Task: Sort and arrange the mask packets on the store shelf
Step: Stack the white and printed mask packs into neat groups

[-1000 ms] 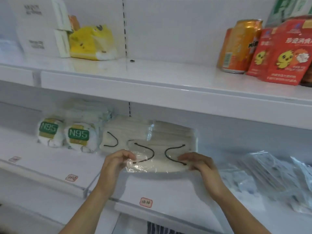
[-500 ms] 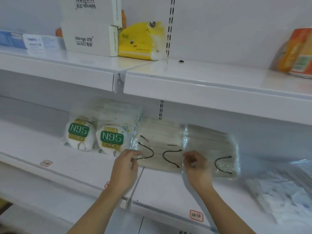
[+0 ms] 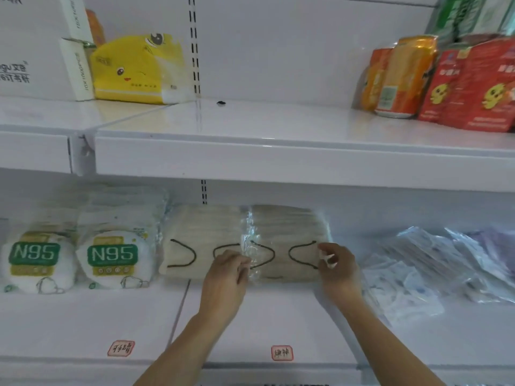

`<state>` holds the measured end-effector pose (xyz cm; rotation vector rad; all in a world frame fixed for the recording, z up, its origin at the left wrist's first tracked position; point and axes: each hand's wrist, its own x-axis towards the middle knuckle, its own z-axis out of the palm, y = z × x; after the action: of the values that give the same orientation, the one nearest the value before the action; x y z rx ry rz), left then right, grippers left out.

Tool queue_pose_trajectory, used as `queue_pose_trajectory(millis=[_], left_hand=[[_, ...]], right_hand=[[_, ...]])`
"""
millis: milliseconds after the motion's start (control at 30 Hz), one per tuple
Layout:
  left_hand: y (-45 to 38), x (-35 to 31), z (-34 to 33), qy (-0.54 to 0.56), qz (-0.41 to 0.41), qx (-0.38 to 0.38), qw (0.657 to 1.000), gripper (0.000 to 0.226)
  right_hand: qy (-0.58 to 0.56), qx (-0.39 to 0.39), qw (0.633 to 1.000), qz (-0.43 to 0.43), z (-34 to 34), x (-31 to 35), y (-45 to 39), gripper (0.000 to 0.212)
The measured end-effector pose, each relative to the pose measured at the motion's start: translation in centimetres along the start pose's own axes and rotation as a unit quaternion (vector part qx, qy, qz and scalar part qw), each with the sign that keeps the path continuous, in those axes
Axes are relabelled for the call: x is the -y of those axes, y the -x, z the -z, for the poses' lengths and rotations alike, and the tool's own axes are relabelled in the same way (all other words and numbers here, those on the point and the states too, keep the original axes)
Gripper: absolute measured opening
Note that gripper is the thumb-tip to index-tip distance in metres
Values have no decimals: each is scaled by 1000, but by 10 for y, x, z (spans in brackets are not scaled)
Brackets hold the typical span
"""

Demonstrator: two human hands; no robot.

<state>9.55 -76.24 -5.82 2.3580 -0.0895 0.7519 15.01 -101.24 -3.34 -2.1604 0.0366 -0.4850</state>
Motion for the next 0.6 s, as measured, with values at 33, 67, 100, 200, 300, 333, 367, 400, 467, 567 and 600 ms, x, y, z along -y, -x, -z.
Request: queue_pose_trajectory(millis=[33, 67, 100, 200, 300, 333, 367, 400, 467, 567, 600], left_hand=[[-1, -2, -5, -19, -14, 16, 1000, 25], [-1, -5, -9, -38, -25, 31, 998, 29], [-1, -6, -12, -52, -33, 43, 997, 31], [-1, -8, -20, -64, -32, 57, 996, 32], [1, -9, -27, -84, -29, 54, 995, 28], [2, -10, -29, -90, -29, 48, 994, 27], [3, -10, -30, -92, -28, 45, 994, 26], [5, -10, -32, -94, -26, 45, 994, 25], [7, -9, -33, -107, -20, 47, 993, 22], [12, -15, -35, -107, -5, 62, 992, 14], [15, -20, -36, -100, -15, 74, 992, 9]], right_hand=[[11, 4, 1000, 4, 4, -2, -2, 36], [20, 4, 1000, 8, 6, -4, -5, 38], [27, 5, 1000, 11, 8, -5, -7, 38], [62, 10, 998, 19, 9, -12, -11, 36], [101, -19, 993, 53, 11, -19, -6, 27], [100, -22, 991, 83, 12, -22, -1, 23], [99, -11, 988, 117, 11, -24, 5, 20], [105, 15, 983, 147, 10, -27, 12, 16], [156, 81, 966, 189, 7, -33, 23, 6], [203, 128, 948, 210, 2, -42, 26, 22], [204, 136, 947, 209, 1, -43, 25, 23]])
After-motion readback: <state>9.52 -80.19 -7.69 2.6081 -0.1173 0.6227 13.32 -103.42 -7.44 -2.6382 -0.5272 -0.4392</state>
